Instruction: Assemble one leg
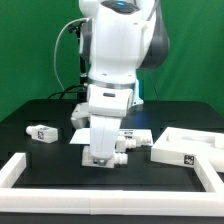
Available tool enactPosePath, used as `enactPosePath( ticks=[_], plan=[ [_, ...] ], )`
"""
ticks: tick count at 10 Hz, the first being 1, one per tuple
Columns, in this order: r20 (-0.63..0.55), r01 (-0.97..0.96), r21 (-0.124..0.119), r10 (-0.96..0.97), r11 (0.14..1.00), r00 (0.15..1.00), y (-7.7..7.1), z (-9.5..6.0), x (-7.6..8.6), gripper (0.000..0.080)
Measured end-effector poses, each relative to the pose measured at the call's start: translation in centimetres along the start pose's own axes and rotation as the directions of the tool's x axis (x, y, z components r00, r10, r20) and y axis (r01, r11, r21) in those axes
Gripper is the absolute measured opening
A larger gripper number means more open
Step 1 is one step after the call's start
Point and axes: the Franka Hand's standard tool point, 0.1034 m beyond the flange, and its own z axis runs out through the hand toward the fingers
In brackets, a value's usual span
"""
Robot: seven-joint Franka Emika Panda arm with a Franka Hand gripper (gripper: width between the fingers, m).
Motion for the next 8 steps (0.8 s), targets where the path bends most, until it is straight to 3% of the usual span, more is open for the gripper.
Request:
enactPosePath(
  ticks=[1, 2, 3, 4, 7, 8],
  plan=[
    [-0.007, 0.079, -0.007, -0.079, 0.997, 0.997, -1.5, 0.6, -1.5, 0.0281],
    [-0.020, 0.114, 0.027, -0.114, 0.993, 0.993, -3.0, 1.5, -3.1, 0.0281],
    [-0.024, 0.053, 0.081, -0.052, 0.995, 0.998, -3.3, 1.9, -4.1, 0.0282],
    [-0.022, 0.066, 0.064, -0.064, 0.996, 0.998, -2.8, 1.7, -3.7, 0.0282],
    [-0.022, 0.066, 0.066, -0.065, 0.996, 0.998, -2.9, 1.8, -3.7, 0.0295],
    [-0.022, 0.066, 0.066, -0.065, 0.996, 0.998, -2.9, 1.8, -3.7, 0.0494]
  ],
)
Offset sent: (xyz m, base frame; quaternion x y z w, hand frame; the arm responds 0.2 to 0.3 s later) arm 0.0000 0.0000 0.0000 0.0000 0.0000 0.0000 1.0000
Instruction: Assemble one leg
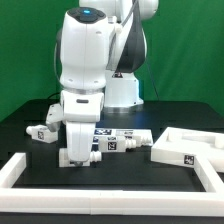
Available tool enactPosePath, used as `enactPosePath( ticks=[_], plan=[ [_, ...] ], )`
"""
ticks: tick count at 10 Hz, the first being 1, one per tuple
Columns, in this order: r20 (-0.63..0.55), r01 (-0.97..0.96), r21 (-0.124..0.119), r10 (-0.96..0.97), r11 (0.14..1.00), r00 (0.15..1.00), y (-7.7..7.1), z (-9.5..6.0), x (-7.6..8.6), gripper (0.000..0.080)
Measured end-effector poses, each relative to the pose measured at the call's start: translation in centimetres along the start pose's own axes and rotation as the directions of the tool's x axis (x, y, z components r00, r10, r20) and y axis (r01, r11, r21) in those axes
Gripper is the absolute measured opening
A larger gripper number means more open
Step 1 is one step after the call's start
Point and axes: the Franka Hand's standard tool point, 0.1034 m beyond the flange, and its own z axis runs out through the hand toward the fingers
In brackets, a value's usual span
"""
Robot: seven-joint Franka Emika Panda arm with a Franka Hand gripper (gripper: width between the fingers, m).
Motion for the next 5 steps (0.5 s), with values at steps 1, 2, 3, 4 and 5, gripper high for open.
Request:
enactPosePath(
  ticks=[1, 2, 3, 4, 5],
  plan=[
    [0.000, 0.000, 0.000, 0.000, 1.000, 1.000, 0.0, 0.0, 0.0, 0.0494],
    [0.001, -0.038, -0.001, 0.038, 0.999, 0.999, 0.0, -0.2, 0.2, 0.0615],
    [0.010, -0.150, -0.006, 0.150, 0.989, 0.989, -0.1, -1.7, 1.5, 0.0639],
    [0.018, -0.205, -0.007, 0.205, 0.979, 0.979, -0.5, -3.4, 3.5, 0.0639],
    [0.027, -0.261, -0.003, 0.261, 0.965, 0.965, -0.4, -4.9, 5.7, 0.0648]
  ],
)
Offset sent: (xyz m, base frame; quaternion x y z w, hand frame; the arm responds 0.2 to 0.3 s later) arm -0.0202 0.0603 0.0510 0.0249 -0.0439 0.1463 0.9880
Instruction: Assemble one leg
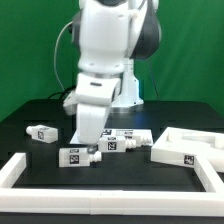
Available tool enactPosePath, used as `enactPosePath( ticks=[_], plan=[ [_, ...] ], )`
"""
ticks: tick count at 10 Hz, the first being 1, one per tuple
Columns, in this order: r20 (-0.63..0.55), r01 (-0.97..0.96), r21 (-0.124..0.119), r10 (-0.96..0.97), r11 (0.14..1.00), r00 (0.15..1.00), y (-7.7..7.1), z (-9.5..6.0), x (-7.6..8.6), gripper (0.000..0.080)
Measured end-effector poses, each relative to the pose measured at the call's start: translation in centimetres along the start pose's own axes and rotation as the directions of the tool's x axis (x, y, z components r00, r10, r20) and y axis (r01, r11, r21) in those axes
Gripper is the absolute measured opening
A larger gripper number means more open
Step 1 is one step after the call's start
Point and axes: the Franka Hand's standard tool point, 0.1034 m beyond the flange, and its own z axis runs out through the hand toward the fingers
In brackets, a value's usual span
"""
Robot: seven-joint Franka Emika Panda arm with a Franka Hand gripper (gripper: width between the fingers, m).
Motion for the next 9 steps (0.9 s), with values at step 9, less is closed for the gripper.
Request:
enactPosePath(
  ticks=[9],
  plan=[
    [-0.082, -0.349, -0.059, 0.344, 0.935, 0.936, -1.5, -2.2, 3.7, 0.0648]
  ],
)
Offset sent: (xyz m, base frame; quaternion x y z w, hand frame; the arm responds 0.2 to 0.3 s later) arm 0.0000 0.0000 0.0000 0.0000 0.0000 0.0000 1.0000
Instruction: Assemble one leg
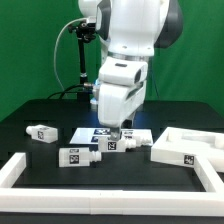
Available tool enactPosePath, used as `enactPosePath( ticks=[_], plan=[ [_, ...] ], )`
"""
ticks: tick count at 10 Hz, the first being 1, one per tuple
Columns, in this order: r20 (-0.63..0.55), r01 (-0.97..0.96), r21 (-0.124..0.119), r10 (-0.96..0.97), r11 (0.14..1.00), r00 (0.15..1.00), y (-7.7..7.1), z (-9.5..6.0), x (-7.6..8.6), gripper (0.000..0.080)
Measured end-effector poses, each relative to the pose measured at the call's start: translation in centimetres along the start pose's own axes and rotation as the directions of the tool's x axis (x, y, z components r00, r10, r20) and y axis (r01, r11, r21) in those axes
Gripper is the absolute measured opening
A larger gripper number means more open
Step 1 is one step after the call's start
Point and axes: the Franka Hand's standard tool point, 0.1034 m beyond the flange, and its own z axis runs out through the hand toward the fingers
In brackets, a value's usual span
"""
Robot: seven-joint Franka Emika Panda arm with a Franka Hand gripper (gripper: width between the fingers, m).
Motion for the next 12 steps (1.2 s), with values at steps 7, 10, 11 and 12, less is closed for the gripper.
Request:
enactPosePath(
  ticks=[7, 10, 11, 12],
  plan=[
    [-0.007, -0.248, 0.052, 0.249, 0.967, 0.969, 0.6, -1.3, 2.0, 0.0648],
    [0.018, -0.581, 0.055, 0.581, 0.812, 0.814, -2.3, -0.4, 3.6, 0.0648],
    [0.026, -0.696, 0.054, 0.695, 0.716, 0.718, -3.4, -0.5, 5.3, 0.0648],
    [0.024, -0.706, 0.067, 0.706, 0.705, 0.708, -3.7, -0.5, 6.3, 0.0648]
  ],
)
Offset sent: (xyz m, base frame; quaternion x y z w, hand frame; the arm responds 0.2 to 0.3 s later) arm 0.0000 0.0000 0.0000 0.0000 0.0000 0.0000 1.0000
